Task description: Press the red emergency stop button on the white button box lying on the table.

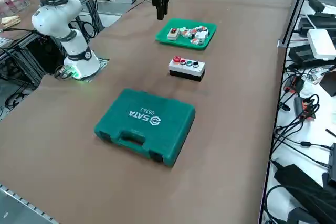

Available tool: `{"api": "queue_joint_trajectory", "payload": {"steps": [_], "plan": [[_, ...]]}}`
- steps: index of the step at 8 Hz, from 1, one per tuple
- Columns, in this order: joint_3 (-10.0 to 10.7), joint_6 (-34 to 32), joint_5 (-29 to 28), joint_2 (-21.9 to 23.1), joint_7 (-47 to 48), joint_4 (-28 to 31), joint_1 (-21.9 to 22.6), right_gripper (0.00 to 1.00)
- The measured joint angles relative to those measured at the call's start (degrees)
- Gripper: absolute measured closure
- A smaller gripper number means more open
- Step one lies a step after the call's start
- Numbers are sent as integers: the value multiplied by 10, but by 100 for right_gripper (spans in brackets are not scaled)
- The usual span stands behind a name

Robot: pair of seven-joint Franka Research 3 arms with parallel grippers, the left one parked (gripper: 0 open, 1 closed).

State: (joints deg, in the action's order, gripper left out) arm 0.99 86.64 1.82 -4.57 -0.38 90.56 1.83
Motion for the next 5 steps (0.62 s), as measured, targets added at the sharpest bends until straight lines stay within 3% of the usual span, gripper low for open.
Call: {"api": "queue_joint_trajectory", "payload": {"steps": [1,3,5], "plan": [[0,-1,0,0,0,0,0,98],[-1,-21,-5,-6,2,2,3,99],[-5,-15,-11,-14,39,30,39,99]]}}
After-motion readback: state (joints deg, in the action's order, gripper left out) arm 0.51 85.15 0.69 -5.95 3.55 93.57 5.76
